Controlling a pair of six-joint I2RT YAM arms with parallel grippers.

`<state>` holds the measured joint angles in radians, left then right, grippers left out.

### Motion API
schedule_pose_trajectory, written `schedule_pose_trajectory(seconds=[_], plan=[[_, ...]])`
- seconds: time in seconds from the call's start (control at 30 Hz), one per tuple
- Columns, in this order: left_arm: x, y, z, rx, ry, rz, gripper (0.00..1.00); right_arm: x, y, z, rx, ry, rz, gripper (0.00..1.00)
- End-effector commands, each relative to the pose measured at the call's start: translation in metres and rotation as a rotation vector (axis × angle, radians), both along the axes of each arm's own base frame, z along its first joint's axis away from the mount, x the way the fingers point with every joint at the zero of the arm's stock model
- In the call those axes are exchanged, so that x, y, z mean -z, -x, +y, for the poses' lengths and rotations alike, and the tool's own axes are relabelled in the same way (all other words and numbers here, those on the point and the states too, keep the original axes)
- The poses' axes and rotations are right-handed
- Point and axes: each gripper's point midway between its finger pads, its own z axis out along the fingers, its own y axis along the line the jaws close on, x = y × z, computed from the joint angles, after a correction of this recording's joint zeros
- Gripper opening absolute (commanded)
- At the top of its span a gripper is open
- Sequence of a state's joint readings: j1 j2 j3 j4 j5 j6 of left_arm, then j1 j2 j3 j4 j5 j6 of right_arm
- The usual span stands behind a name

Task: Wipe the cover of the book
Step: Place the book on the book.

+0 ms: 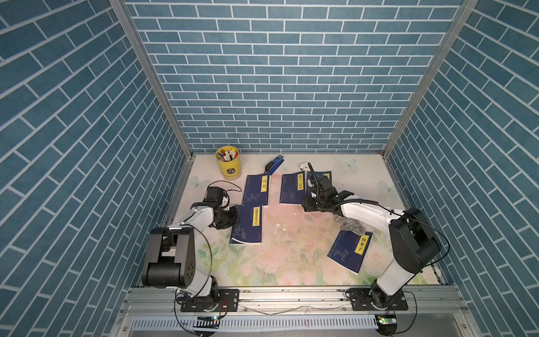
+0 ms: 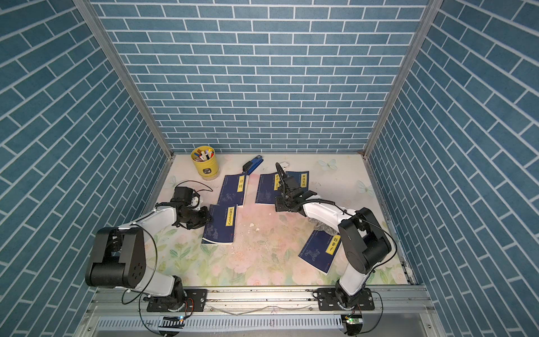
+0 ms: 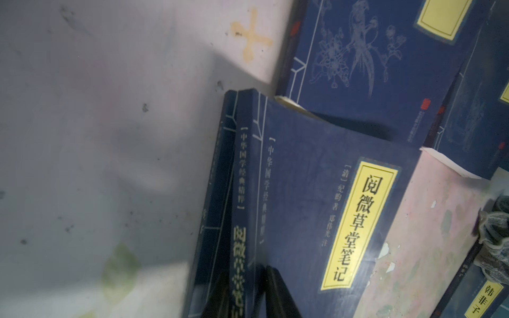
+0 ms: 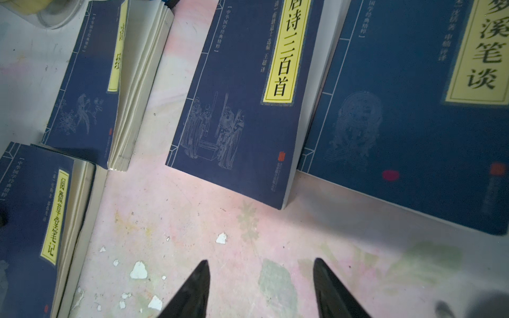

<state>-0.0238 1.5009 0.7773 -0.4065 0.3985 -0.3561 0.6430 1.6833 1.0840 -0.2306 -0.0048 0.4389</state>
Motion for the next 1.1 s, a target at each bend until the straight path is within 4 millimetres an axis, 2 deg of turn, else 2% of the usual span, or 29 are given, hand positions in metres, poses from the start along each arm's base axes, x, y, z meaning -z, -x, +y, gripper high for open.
schedule_pose_trajectory(seconds=[0.0,0.17,0.33,0.57,0.73,0.83,0.97,1.07], plan=[[0.009,0.005,0.010,0.004,-0.059,0.024,0.26,0.002,-0.002,0.001,-0.021,0.016,-0.005,0.60],[0.009,0.004,0.012,0.006,-0.077,0.022,0.33,0.003,-0.002,0.000,-0.021,0.018,-0.003,0.60],[0.008,0.004,0.016,-0.001,-0.096,0.023,0.43,0.003,-0.002,-0.001,-0.020,0.022,-0.003,0.60],[0.000,-0.006,0.020,-0.015,-0.119,-0.009,0.51,0.002,-0.002,0.000,-0.023,0.018,-0.005,0.61],[-0.021,-0.023,0.023,-0.050,-0.127,-0.090,0.54,-0.003,0.000,-0.002,-0.023,0.022,-0.006,0.61],[-0.045,-0.036,0.024,-0.085,-0.150,-0.177,0.58,-0.011,0.002,-0.010,-0.010,0.047,-0.018,0.61],[-0.074,-0.048,0.003,-0.083,-0.172,-0.303,0.66,-0.023,0.011,-0.038,0.051,0.140,-0.023,0.61],[-0.085,-0.054,-0.031,-0.036,-0.162,-0.374,0.69,-0.032,0.028,-0.067,0.115,0.214,0.003,0.62]])
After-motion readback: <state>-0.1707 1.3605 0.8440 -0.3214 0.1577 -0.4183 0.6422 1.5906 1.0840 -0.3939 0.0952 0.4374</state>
